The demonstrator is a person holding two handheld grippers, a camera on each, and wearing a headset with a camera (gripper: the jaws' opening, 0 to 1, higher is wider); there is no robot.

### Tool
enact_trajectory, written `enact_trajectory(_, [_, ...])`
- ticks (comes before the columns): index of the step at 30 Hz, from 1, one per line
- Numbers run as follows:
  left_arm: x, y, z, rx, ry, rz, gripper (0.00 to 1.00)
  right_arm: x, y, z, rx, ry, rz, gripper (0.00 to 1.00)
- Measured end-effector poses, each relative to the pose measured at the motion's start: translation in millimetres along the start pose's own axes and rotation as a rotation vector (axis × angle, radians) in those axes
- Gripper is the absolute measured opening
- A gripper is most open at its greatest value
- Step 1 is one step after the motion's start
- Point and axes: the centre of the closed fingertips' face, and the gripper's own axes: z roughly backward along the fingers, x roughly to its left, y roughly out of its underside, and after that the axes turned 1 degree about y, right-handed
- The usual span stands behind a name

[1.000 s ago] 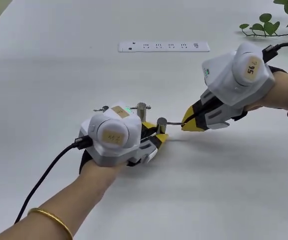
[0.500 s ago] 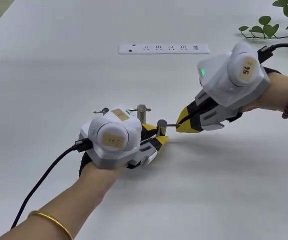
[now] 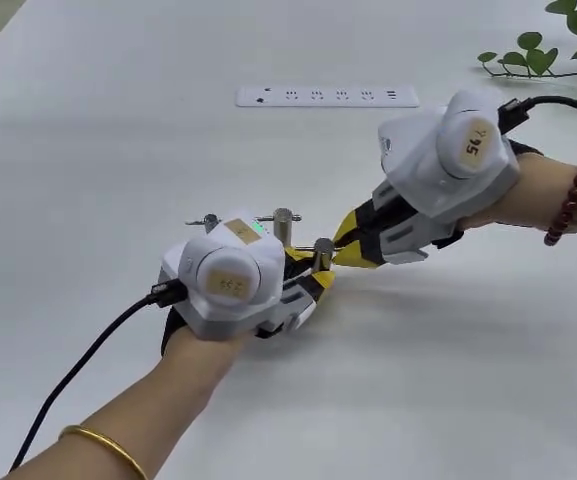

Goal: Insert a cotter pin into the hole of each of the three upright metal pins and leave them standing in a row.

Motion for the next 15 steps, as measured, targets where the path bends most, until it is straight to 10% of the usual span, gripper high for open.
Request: enact_trajectory(15, [0.5, 1.2, -0.7, -0.005, -0.012, 0.033, 0.1, -1.7, 7.3, 12.7, -0.005, 0.035, -0.047, 0.0])
